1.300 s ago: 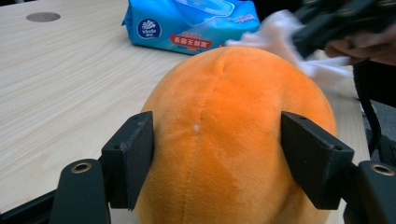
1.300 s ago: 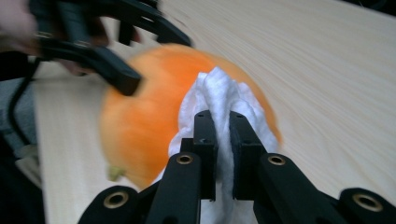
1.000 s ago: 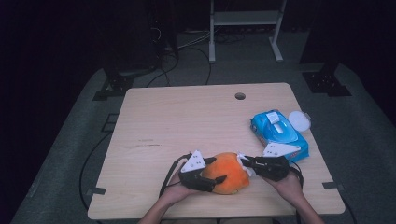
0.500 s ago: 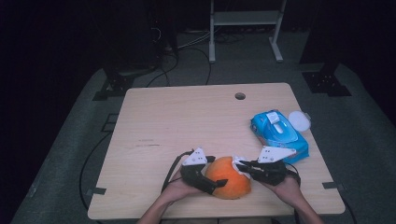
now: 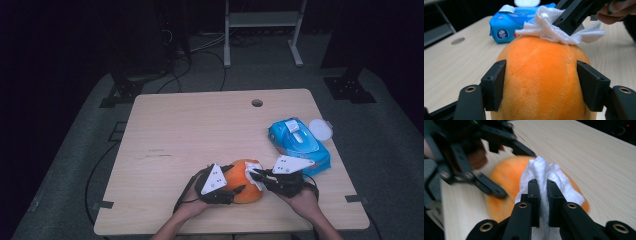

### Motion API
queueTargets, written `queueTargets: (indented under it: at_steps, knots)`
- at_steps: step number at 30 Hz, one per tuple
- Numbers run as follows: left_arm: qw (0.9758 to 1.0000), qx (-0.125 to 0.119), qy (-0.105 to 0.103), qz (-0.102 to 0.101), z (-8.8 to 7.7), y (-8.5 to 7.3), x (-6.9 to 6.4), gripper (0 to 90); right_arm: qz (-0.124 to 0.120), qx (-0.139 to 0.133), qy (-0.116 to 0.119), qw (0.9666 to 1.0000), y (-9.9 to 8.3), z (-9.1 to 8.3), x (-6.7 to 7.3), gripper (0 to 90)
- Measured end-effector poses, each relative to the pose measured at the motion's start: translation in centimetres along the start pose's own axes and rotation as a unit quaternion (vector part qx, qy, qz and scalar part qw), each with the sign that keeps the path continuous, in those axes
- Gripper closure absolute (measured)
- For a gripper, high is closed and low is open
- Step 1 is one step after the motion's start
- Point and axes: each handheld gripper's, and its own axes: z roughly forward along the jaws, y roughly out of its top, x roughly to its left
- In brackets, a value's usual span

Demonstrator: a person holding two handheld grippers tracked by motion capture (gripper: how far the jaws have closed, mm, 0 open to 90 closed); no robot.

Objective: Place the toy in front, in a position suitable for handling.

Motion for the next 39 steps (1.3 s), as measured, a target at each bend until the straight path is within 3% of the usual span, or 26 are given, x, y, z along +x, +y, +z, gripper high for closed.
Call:
queueTargets:
  at_steps: [5,8,10,13,15,17,19,23,25,29,33,35,37,39]
  knots:
    - [1.0,-0.001,-0.002,-0.002,0.2,0.1,-0.3,26.6,0.03,0.01,-0.014,0.9994,-1.0,-0.6,-1.1,82.4]
    - [0.9999,0.001,0.004,0.014,0.4,0.2,-0.8,25.1,0.012,0.002,-0.01,0.9999,-0.2,-0.4,-0.1,82.3]
    - [0.9999,0.006,0.004,0.01,0.3,0.1,-0.7,21.6,-0.01,0.008,-0.012,0.9998,0.3,-0.1,0.7,82.3]
    - [0.999,0.0,-0.023,-0.038,-0.2,0.2,0.7,12.9,-0.016,0.013,-0.004,0.9998,0.2,0.1,0.7,82.4]
    - [0.9971,0.001,-0.027,-0.072,-0.3,0.1,1.5,9.4,-0.016,0.016,-0.005,0.9997,-0.1,0.0,0.5,82.4]
    - [0.9944,0.008,-0.042,-0.097,0.0,-0.3,2.0,14.1,-0.008,0.017,-0.005,0.9998,-0.4,-0.2,0.1,82.4]
    - [0.9953,0.009,-0.035,-0.09,0.2,-0.4,1.7,21.5,-0.003,0.018,-0.005,0.9998,-0.4,-0.1,-0.1,82.4]
    - [0.999,0.019,-0.008,-0.038,0.3,0.5,-0.2,25.2,-0.009,0.001,0.003,1.0,0.4,0.1,0.8,82.3]
    - [0.9995,0.025,-0.005,-0.016,0.2,0.9,-1.0,25.2,-0.023,-0.007,0.01,0.9997,0.9,0.2,1.4,82.3]
    - [0.9985,0.018,-0.042,-0.03,-0.5,0.8,-0.5,24.4,-0.025,-0.004,0.016,0.9996,0.7,-0.2,1.1,82.5]
    - [0.9977,0.018,-0.043,-0.048,-0.5,0.6,0.2,22.9,-0.025,0.007,0.001,0.9997,0.0,-0.6,0.4,82.5]
    - [0.9987,0.022,-0.028,-0.036,-0.1,0.7,-0.2,25.2,-0.014,0.005,0.0,0.9999,-0.2,-0.6,0.3,82.5]
    - [0.9994,0.026,-0.015,-0.017,0.2,1.0,-0.8,25.5,-0.019,0.004,-0.003,0.9998,0.1,-0.5,0.7,82.4]
    - [0.9994,0.026,-0.02,-0.006,0.2,1.1,-1.3,25.5,-0.019,-0.008,0.014,0.9997,0.6,-0.3,1.4,82.5]
